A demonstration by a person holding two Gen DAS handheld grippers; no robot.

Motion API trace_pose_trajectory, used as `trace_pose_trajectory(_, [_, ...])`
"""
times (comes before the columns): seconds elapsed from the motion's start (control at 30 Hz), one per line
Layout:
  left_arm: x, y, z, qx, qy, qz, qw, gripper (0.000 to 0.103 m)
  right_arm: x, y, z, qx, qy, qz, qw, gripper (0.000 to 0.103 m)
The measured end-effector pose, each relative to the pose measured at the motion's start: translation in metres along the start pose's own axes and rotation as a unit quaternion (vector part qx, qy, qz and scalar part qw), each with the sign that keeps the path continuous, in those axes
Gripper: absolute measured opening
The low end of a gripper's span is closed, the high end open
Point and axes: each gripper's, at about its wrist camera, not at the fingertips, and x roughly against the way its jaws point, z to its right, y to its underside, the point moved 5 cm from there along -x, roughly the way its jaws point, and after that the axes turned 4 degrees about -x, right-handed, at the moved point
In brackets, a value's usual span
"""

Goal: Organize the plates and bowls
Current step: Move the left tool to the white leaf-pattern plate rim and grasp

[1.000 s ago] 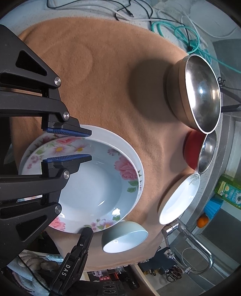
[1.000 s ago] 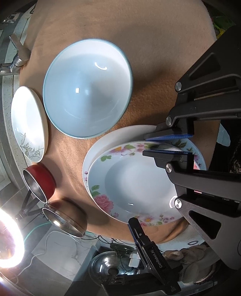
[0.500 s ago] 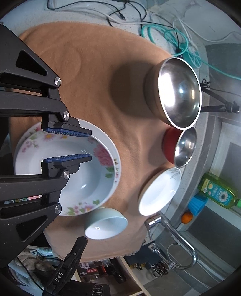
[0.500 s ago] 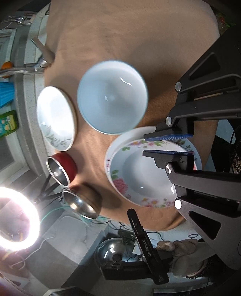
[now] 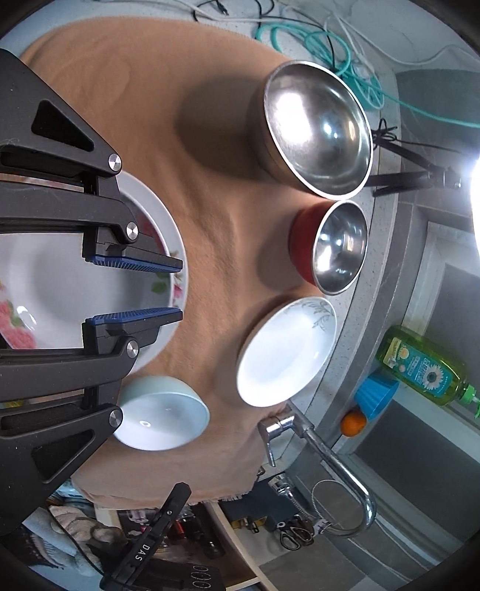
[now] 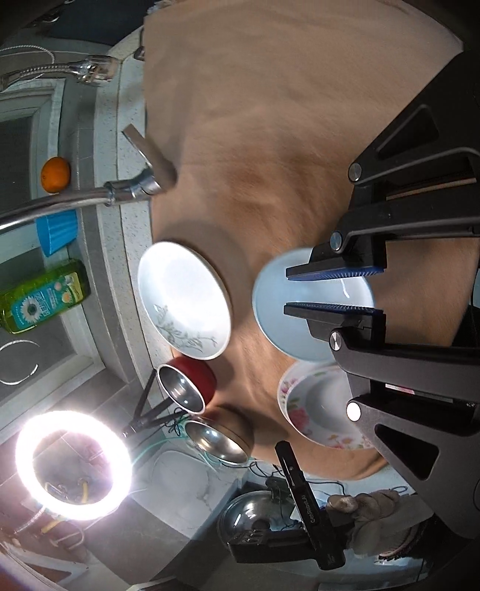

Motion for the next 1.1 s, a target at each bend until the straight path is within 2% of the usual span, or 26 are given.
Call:
trace_pose_trajectory(0.17, [-0.020,-0.017,0.010,0.021,0.002,0.005,0.9998,0.016,-0.015,-0.026,0.019,0.014,-0.004,-0.008,1.000,0.012])
trace_pose_trajectory(0.4, [-0.053,-0.044,0.009,0.066,0.001,0.008,0.9978,0.016,-0.057,-0.069,0.039,0.040,0.004,-0.019,0.999,0.012])
trace_pose_trajectory(0.67, [-0.085,-0.065,0.005,0.087,-0.019,0.003,0.9960,0.016,-0.106,-0.108,0.040,0.064,0.005,-0.036,0.997,0.012])
trace_pose_trajectory(1.1, [-0.112,-0.077,-0.002,0.106,-0.030,-0.007,0.9939,0.019,-0.157,-0.132,0.038,0.088,0.024,-0.058,0.994,0.012])
